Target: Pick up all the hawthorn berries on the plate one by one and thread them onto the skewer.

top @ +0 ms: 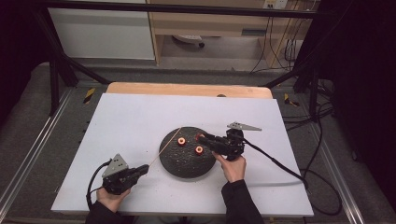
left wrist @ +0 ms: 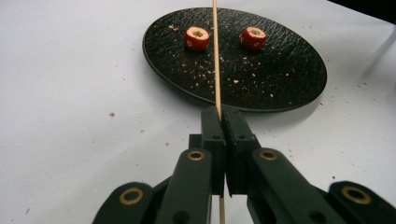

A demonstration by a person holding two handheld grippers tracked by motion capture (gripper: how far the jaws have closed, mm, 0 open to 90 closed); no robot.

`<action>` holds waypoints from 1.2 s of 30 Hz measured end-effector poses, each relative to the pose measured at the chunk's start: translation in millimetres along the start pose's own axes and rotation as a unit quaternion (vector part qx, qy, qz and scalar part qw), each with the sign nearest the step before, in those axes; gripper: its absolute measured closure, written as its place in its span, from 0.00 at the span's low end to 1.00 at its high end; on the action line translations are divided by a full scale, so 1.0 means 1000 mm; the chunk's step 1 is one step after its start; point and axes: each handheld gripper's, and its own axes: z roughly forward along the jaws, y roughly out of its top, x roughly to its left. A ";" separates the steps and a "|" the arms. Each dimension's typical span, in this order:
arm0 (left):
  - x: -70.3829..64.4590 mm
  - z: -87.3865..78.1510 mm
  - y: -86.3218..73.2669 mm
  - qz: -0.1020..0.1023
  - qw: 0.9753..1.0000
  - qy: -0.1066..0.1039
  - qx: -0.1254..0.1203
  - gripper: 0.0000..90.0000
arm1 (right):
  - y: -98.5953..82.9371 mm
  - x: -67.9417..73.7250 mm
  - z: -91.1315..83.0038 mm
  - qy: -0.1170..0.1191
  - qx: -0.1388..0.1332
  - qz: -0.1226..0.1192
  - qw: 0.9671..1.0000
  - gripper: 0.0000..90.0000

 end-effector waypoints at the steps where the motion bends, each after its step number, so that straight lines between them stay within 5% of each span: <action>1: 0.000 0.000 0.000 -0.001 1.000 0.000 -0.002 0.98 | -0.001 0.000 0.001 0.003 -0.009 0.004 1.000 0.68; 9: -0.005 0.002 -0.001 -0.002 1.000 -0.002 -0.008 0.98 | -0.008 0.001 0.011 0.011 -0.062 0.024 0.998 0.68; 20: -0.012 0.003 -0.002 -0.006 1.000 0.001 -0.025 0.98 | -0.008 0.001 0.017 0.025 -0.131 0.057 0.989 0.68; 36: -0.024 0.012 0.001 -0.027 0.998 0.007 -0.057 0.98 | 0.002 -0.008 0.025 0.026 -0.182 0.103 0.978 0.68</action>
